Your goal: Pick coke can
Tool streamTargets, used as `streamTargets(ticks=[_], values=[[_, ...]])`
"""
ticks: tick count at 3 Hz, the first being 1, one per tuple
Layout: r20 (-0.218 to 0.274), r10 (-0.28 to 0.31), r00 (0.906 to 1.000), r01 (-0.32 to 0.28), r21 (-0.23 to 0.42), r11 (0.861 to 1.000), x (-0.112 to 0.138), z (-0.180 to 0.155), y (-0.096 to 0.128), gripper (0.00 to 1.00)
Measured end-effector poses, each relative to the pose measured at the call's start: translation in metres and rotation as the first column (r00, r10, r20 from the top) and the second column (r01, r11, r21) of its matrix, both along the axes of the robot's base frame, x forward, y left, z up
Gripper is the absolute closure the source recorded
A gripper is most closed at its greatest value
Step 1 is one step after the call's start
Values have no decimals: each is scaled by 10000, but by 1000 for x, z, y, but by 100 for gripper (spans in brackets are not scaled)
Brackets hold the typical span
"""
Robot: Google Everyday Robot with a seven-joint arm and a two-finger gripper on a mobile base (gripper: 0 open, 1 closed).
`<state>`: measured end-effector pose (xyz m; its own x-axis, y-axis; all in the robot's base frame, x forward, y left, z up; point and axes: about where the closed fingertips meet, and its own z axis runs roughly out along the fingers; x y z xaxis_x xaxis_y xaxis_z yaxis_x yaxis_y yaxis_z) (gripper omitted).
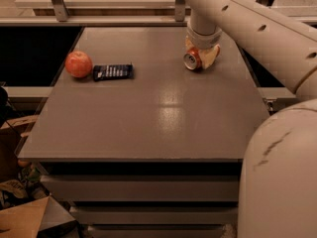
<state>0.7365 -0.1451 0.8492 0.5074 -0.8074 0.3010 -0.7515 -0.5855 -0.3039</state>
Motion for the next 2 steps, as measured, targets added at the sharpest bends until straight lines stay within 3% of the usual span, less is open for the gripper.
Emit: streamTargets(ticks=[1,2], values=[[145,38,9999,-38,26,10000,1,6,-1,88],[473,34,9989,-39,108,9999,3,19,-3,100]])
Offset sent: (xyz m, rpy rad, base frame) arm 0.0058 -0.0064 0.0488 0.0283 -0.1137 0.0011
